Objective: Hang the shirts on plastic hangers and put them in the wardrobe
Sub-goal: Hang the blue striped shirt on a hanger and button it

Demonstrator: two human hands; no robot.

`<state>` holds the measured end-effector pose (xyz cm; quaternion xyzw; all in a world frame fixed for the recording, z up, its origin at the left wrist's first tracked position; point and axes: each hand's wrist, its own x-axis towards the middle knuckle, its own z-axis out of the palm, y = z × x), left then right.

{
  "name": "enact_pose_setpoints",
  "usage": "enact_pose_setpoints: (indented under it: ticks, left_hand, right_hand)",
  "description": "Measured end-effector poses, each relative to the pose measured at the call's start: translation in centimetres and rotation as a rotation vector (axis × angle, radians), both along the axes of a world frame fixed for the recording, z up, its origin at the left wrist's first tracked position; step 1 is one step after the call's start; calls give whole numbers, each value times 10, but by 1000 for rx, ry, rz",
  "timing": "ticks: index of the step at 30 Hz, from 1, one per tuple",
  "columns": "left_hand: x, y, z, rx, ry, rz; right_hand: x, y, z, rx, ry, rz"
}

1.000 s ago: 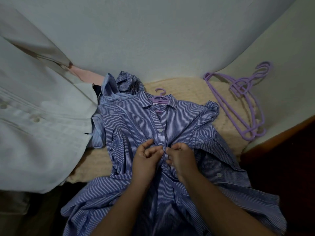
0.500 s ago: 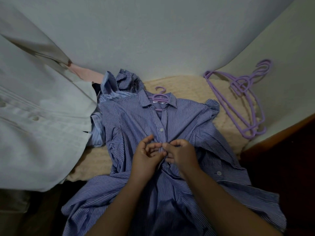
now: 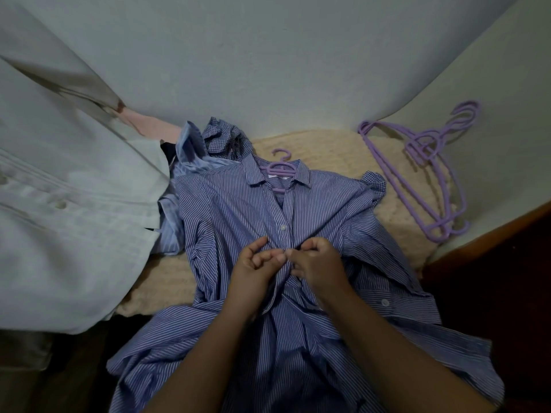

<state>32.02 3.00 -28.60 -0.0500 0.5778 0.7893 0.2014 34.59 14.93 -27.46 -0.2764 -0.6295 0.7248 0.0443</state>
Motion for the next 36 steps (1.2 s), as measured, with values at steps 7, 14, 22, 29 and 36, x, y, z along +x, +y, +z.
enact_pose_setpoints:
  ticks: [7, 14, 22, 29, 36]
  left_hand:
    - [-13, -5, 5, -108, -32, -23]
    - [-51, -18, 7, -554, 170, -152]
    - [-91, -15, 12, -639, 212, -303]
    - [-91, -24, -2, -978, 323, -574]
    - [-85, -19, -1, -755, 220, -545]
  right_hand:
    - [-7, 10, -6, -2, -32, 104]
    - [-36, 34, -5, -215, -116, 249]
    - [-68, 57, 3, -142, -143, 335]
    - [-70, 59, -5, -24, -240, 464]
    - [-62, 58, -9, -122, -195, 331]
